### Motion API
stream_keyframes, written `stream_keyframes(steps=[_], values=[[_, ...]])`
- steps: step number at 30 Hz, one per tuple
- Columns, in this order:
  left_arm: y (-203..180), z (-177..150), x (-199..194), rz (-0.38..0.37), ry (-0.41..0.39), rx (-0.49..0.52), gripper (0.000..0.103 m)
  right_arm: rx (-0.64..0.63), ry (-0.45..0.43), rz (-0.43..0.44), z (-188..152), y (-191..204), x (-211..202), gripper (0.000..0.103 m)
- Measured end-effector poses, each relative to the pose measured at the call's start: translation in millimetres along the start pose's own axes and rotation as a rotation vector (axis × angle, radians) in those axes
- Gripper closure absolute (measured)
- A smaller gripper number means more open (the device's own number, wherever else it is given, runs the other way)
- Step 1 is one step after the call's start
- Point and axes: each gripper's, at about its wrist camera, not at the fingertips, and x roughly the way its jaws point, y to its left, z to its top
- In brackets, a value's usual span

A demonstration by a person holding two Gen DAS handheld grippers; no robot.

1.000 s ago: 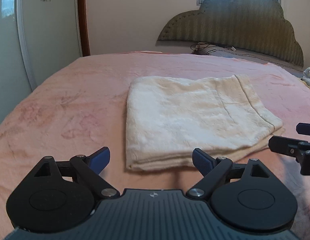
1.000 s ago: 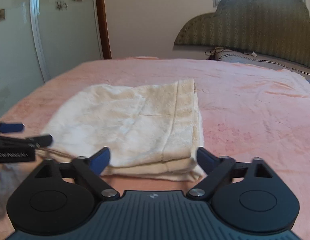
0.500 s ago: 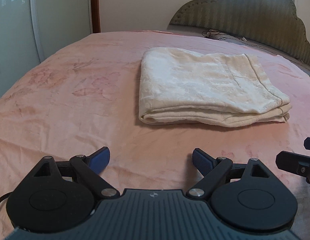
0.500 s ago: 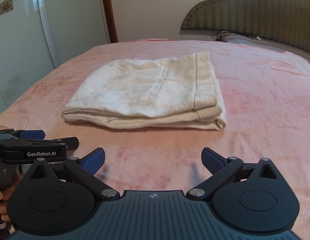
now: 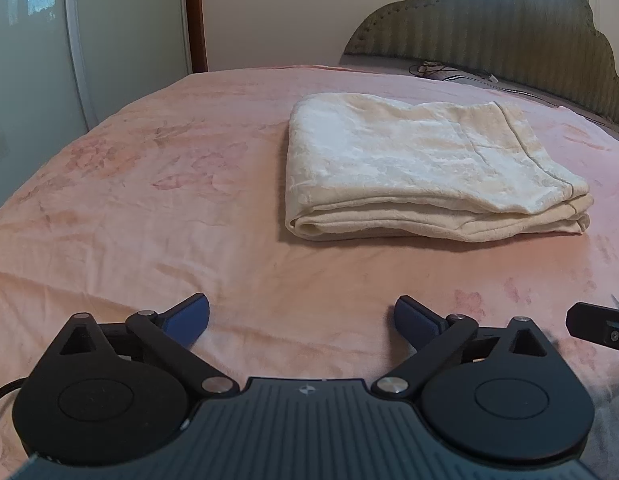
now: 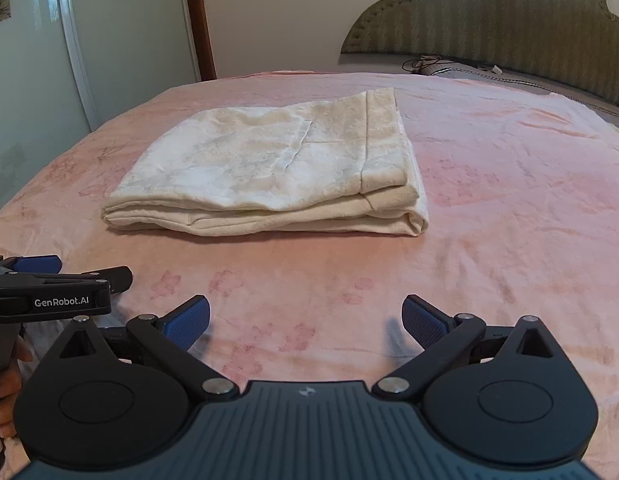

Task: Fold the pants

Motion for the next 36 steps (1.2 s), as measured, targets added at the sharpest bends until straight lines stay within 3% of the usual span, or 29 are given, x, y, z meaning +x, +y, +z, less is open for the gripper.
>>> stream_keyframes(steps=[12, 17, 36], values=[[0.5, -0.7, 0.5, 0.001, -0.001, -0.003, 0.000, -0.003, -0.017, 0.010, -3.6, -2.5, 6.7, 0.000], [0.3, -1.0, -2.0, -0.037, -0.019, 0.008, 0.001, 0.011, -0.042, -0.009, -4.6, -9.4, 8.6, 0.000], [-0.8, -3.3, 2.8, -0.047, -0.015, 0.022, 0.000, -0.014, -0.033, -0.002, -11.7, -8.4, 16.8, 0.000]])
